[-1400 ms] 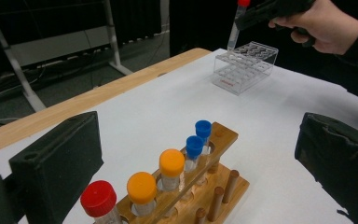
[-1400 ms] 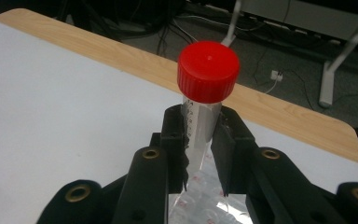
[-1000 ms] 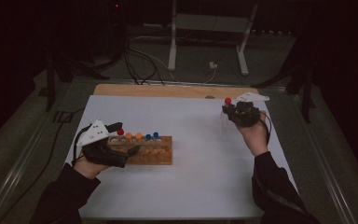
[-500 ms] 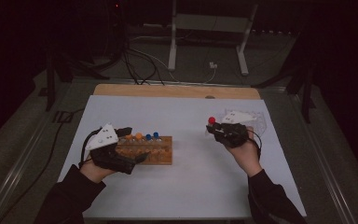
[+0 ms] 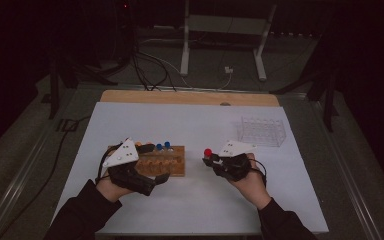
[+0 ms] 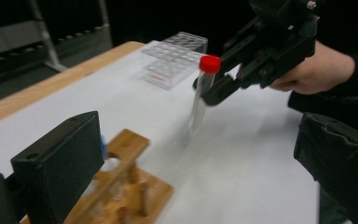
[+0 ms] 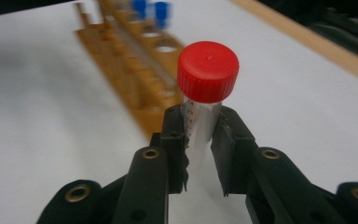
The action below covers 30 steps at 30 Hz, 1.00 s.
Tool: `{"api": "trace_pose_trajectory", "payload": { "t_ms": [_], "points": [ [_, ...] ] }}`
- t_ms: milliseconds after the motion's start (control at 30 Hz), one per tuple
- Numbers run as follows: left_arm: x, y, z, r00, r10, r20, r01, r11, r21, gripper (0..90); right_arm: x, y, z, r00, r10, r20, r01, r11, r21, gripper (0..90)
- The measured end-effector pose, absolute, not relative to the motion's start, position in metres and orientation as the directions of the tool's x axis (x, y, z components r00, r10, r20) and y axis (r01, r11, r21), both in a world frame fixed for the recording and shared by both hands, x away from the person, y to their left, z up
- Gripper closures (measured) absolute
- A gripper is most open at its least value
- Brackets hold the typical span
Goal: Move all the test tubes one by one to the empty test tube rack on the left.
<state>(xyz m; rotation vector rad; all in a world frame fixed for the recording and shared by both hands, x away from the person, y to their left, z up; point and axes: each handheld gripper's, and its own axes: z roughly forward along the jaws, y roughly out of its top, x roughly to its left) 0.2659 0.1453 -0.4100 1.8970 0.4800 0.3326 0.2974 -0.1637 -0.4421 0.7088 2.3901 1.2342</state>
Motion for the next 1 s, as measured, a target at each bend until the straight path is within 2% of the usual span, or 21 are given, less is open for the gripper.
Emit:
{"api": "trace_pose_trajectory", "payload": {
  "t_ms": [300,500,567,867,1000],
  "points": [
    [0.261,0.135,-0.414,0.897,0.441,-0.006,0.165,-0.323,0.932,7.0,0.278,-0.136,-0.446,-0.866,0.493,-0.081,0.223,0.528,0.819,75.1],
    [0.259,0.127,-0.420,0.906,0.424,-0.006,0.159,-0.327,0.931,16.7,0.271,-0.125,-0.449,-0.887,0.457,-0.066,0.218,0.539,0.814,75.1],
    [0.258,0.125,-0.422,0.907,0.421,-0.005,0.155,-0.322,0.934,23.8,0.269,-0.122,-0.449,-0.893,0.446,-0.061,0.215,0.541,0.813,75.1],
    [0.256,0.109,-0.436,0.920,0.393,0.008,0.150,-0.369,0.917,41.9,0.261,-0.111,-0.452,-0.914,0.403,-0.050,0.201,0.555,0.807,75.1],
    [0.256,0.107,-0.438,0.923,0.384,0.007,0.148,-0.372,0.916,53.5,0.260,-0.110,-0.452,-0.914,0.402,-0.052,0.199,0.556,0.807,75.1]
  ]
}}
